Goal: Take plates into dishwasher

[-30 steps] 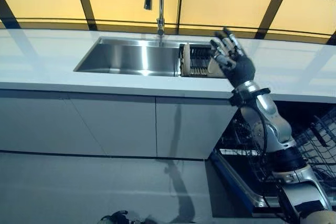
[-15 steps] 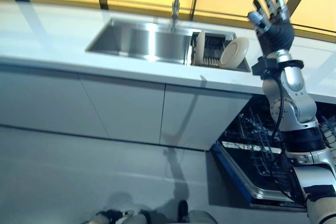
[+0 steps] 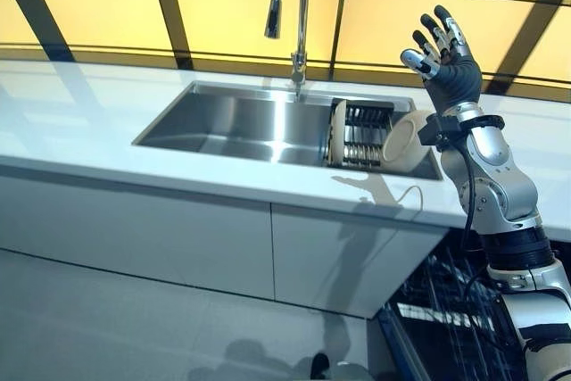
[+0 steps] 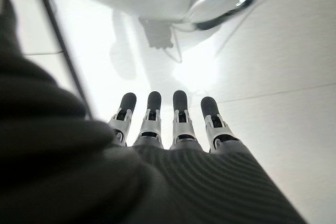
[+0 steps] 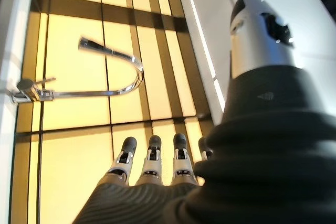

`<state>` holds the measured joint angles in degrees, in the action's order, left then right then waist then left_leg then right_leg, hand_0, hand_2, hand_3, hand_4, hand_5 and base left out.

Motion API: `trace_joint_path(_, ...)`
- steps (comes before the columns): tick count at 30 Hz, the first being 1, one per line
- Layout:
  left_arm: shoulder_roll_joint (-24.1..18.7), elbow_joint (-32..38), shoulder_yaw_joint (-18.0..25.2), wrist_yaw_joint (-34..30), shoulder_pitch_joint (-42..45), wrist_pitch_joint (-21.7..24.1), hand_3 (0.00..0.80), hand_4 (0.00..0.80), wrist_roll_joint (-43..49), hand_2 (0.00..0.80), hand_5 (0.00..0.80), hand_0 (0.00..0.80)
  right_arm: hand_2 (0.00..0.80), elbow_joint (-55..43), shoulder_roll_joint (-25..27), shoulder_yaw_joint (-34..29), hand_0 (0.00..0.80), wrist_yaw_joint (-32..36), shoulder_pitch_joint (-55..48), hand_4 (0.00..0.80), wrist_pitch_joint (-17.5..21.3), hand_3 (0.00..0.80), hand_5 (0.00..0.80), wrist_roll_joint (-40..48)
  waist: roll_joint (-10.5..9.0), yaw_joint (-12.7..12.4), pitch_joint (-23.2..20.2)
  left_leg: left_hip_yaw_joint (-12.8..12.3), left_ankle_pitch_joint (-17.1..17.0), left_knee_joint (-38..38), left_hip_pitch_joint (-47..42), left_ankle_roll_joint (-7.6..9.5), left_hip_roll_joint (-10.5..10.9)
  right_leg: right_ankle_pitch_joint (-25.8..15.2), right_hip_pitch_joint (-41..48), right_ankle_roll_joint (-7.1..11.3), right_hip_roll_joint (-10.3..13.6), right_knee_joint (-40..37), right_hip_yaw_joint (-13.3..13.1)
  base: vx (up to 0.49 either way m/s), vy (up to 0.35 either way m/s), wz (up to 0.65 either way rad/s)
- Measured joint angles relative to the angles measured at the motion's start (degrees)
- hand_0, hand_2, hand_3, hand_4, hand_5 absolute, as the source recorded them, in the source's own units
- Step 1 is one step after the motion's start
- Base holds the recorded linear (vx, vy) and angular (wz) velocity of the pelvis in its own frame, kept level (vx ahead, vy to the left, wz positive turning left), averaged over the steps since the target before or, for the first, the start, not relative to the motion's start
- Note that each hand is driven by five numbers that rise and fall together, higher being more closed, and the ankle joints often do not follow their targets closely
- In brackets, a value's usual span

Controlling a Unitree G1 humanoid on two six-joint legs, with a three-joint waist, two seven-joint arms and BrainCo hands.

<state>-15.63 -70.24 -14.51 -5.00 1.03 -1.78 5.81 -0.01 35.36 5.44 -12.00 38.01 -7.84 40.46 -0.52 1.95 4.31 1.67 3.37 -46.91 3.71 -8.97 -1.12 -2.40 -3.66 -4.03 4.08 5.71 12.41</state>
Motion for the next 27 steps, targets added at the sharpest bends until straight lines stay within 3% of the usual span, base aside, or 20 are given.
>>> trace_joint_path(2, 0.34, 3.35, -0.16, -0.04, -0.34, 0.72, 0.000, 0.000, 0.00, 0.000, 0.000, 0.000, 0.000, 0.04, -0.68, 0.03, 0.000, -0.99, -0.14, 0.000, -0.01, 0.000, 0.000, -0.70, -1.21, 0.21, 0.71, -2.89, 0.00, -1.79, 4.14, 0.60, 0.34, 0.25, 2.83, -0.23, 1.08, -2.53, -0.10, 0.266, -0.008, -0.09)
trace_joint_path(4, 0.85, 5.54, -0.24, 0.04, -1.13, 1.93, 0.000, 0.000, -0.12, 0.000, 0.000, 0.000, 0.000, 0.07, -1.13, 0.28, 0.000, -1.41, -0.17, 0.000, -0.01, 0.000, 0.000, -1.70, -2.12, 0.04, 1.24, -3.21, -0.28, 6.03, 5.85, 1.03, 0.08, 0.41, 5.82, -0.44, 0.99, -5.51, -0.30, 0.284, 0.033, -0.23)
trace_joint_path(7, 0.82, 5.66, -0.22, 0.29, -1.84, 2.24, 0.000, 0.000, -0.37, 0.000, 0.000, 0.000, 0.000, 0.10, -1.12, 0.64, 0.000, -2.87, -0.18, 0.000, -0.03, 0.000, 0.000, -1.80, -2.24, 0.16, 1.39, -3.61, -0.52, 18.51, 5.04, 1.31, -2.19, 0.46, 7.65, -0.56, -0.28, -7.87, -0.29, 0.239, 0.054, -0.17)
trace_joint_path(8, 0.89, 5.62, -0.26, 0.48, -2.21, 2.23, 0.000, 0.000, -0.37, 0.000, 0.000, 0.000, 0.000, 0.17, -1.05, 0.99, 0.000, -3.63, -0.19, 0.000, -0.10, 0.000, 0.000, -1.78, -1.92, 0.16, 1.47, -3.82, -1.97, 26.21, 3.59, 2.79, -3.41, 0.54, 8.56, -0.60, -1.21, -8.34, -0.41, 0.210, 0.052, -0.19)
trace_joint_path(9, 0.90, 5.59, -0.27, 0.49, -2.22, 2.24, 0.000, 0.000, -0.36, 0.000, 0.000, 0.000, 0.000, 0.17, -1.02, 1.08, 0.000, -3.78, -0.20, 0.000, -0.15, 0.000, 0.000, -1.78, -1.98, 0.17, 1.50, -3.78, -2.23, 27.73, 3.42, 3.15, -3.64, 0.67, 8.71, -0.49, -1.31, -8.45, -0.47, 0.300, 0.079, -0.15)
trace_joint_path(12, 0.97, 4.27, -1.10, 1.47, -2.93, 2.11, 0.000, 0.000, -0.36, 0.000, 0.000, 0.000, 0.000, 0.47, -0.69, 1.15, 0.000, -5.17, -0.26, 0.000, -0.14, 0.000, 0.000, -2.18, -2.30, -0.43, 1.98, -2.45, -5.23, 42.55, 1.58, 3.01, -3.93, 1.89, 10.89, 0.12, -1.91, -10.29, -1.19, 0.336, 0.123, -0.01)
trace_joint_path(14, 0.94, 3.51, -1.34, 2.15, -3.15, 2.02, 0.000, 0.000, -0.37, 0.000, 0.000, 0.000, 0.000, 1.02, -0.43, 1.14, 0.000, -5.14, -0.23, 0.000, -0.11, 0.000, 0.000, -2.24, -2.25, -1.99, 2.47, -1.20, -7.61, 47.23, 1.44, 2.55, -3.72, 2.14, 11.44, 0.63, -1.99, -10.45, -3.17, 0.231, 0.162, -0.29)
trace_joint_path(15, 0.94, 3.39, -1.39, 2.59, -3.15, 2.18, 0.000, 0.000, -1.06, 0.000, 0.000, 0.000, 0.000, 1.92, 0.29, 1.14, 0.000, -4.61, -0.19, 0.000, -0.04, 0.000, 0.000, -2.27, -1.67, -3.51, 3.83, 0.15, -9.24, 50.01, 1.49, 2.34, -3.77, 2.72, 12.75, 1.56, -2.02, -10.56, -6.70, 0.207, 0.248, -0.47)
trace_joint_path(17, 1.08, 3.42, -1.81, 2.62, -2.94, 2.35, 0.000, 0.000, -1.14, 0.000, 0.000, 0.000, 0.000, 3.18, 1.52, 1.20, 0.000, -3.64, -0.19, 0.000, -0.10, 0.000, 0.000, -2.29, -0.14, -5.29, 4.59, 1.51, -9.24, 49.37, 1.88, 2.32, -4.85, 3.62, 13.65, 2.98, -1.87, -10.65, -10.51, 0.179, 0.302, -0.67)
trace_joint_path(19, 1.29, 3.42, -1.79, 2.51, -2.28, 2.23, 0.000, 0.000, -1.66, 0.000, 0.000, 0.000, 0.000, 3.15, 3.27, 1.18, 0.000, -2.38, -0.24, 0.000, -0.01, 0.000, 0.000, -2.50, 2.60, -5.80, 4.24, 1.44, -8.86, 47.09, 1.53, 1.50, -6.11, 4.67, 13.54, 4.82, -1.20, -10.21, -13.55, 0.141, 0.329, -0.88)
trace_joint_path(20, 0.99, 3.37, -1.99, 2.51, -2.51, 2.12, 0.000, 0.000, -2.14, 0.000, 0.000, 0.000, 0.000, 3.35, 3.74, 1.20, 0.000, -2.13, -0.39, 0.000, 0.00, 0.000, 0.000, -2.76, 1.66, -5.29, 4.59, 0.21, -10.65, 46.53, 1.30, 2.99, -4.37, 5.06, 13.35, 5.57, 0.68, -9.96, -14.54, 0.138, 0.337, -0.82)
trace_joint_path(21, 0.50, 3.51, -2.46, 2.48, -2.79, 2.10, 0.000, 0.000, -2.27, 0.000, 0.000, 0.000, 0.000, 3.55, 3.72, 1.13, 0.000, -1.85, -0.65, 0.000, 0.00, 0.000, 0.000, -2.80, 0.03, -5.01, 4.92, -1.41, -10.49, 46.55, 0.67, 5.20, -2.27, 5.05, 13.27, 6.66, 2.79, -9.44, -14.97, 0.125, 0.339, -0.52)
trace_joint_path(23, -0.79, 3.50, -2.75, 2.50, -4.47, 2.02, 0.000, 0.000, -2.34, 0.000, 0.000, 0.000, 0.000, 3.33, 3.99, -0.18, 0.000, -1.44, -1.94, 0.000, -0.01, 0.000, 0.000, -2.87, -2.37, -4.08, 4.92, -3.44, -10.66, 47.66, -0.30, 7.71, 0.90, 4.89, 13.27, 8.17, 5.90, -8.74, -14.87, 0.122, 0.347, -0.33)
trace_joint_path(25, -1.22, 3.66, -2.78, 2.53, -6.40, 2.03, 0.000, 0.000, -2.36, 0.000, 0.000, 0.000, 0.000, 3.29, 4.22, -1.42, 0.000, -1.50, -2.29, 0.000, 0.00, 0.000, 0.000, -3.21, -2.85, -4.33, 4.87, -4.92, -9.55, 47.72, -1.27, 9.43, 2.63, 4.26, 13.50, 10.13, 7.47, -8.11, -14.35, 0.112, 0.310, -0.29)
trace_joint_path(27, -1.40, 3.61, -2.83, 2.55, -7.89, 2.01, 0.000, 0.000, -2.39, 0.000, 0.000, 0.000, 0.000, 3.24, 4.41, -1.56, 0.000, -1.63, -2.29, 0.000, -0.02, 0.000, 0.000, -3.26, -3.17, -4.34, 4.94, -5.00, -8.90, 47.77, -1.53, 9.93, 3.48, 3.51, 13.23, 12.15, 8.03, -7.69, -13.24, 0.107, 0.320, -0.15)
